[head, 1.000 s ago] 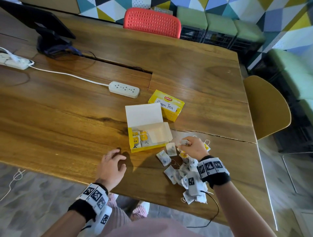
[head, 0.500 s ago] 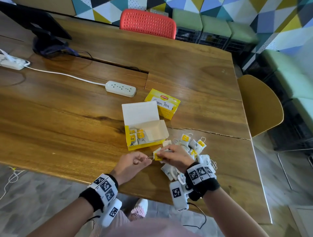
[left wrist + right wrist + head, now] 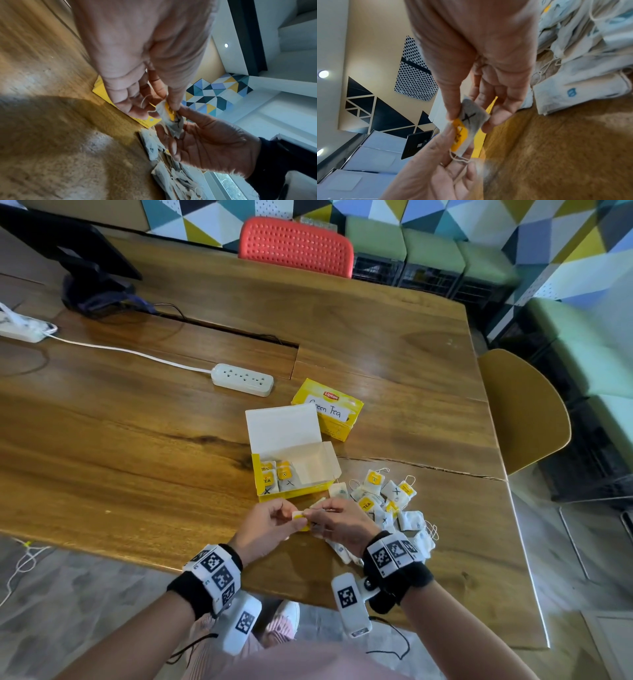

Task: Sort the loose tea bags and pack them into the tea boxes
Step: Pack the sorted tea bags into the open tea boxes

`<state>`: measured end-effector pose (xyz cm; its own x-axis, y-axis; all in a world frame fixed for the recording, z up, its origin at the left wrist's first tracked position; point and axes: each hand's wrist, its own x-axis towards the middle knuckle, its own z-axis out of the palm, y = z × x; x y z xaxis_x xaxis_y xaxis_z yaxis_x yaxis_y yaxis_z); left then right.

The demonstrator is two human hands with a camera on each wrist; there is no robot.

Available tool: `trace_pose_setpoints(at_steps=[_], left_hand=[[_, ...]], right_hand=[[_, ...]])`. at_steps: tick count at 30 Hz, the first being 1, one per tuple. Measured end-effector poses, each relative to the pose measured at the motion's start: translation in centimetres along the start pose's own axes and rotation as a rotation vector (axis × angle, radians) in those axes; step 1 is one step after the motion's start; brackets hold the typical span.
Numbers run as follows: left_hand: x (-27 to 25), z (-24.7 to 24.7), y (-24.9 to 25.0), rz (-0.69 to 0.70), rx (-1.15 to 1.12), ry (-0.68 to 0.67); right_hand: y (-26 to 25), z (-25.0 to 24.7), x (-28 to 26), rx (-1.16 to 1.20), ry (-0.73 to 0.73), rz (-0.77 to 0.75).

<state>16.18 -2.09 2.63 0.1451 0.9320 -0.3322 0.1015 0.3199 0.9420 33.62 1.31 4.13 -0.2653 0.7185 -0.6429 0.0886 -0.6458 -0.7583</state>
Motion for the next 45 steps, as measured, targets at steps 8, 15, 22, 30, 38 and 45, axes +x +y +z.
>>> trace_pose_setpoints(at_steps=[8, 15, 22, 30, 38, 45], left_hand=[[-0.1, -0.6, 1.6, 0.045, -0.151, 0.154], [-0.3, -0.2, 2.9, -0.034, -0.382, 0.140], [-0.1, -0.4, 2.3, -0.141, -0.435, 0.114], [-0.2, -0.9, 2.3, -0.258, -0.507, 0.064], [0.6, 0.0, 2.8, 0.006, -0.079, 0.049], [1.4, 0.6, 3.4, 0.064, -0.009, 0.090]], right_hand=[[0.0, -1.7, 1.6, -0.629, 0.338, -0.265], [0.4, -1.1, 2.9, -1.113, 0.299, -0.180], [0.0, -1.2, 3.0, -1.198, 0.248, -0.216], [-1.0, -3.0, 1.4, -0.492, 0.164, -0.159], [-2.1, -2.9, -0.3, -0.003, -0.037, -0.005], [-2.3, -2.4, -0.6, 0.071, -0.163, -0.010]])
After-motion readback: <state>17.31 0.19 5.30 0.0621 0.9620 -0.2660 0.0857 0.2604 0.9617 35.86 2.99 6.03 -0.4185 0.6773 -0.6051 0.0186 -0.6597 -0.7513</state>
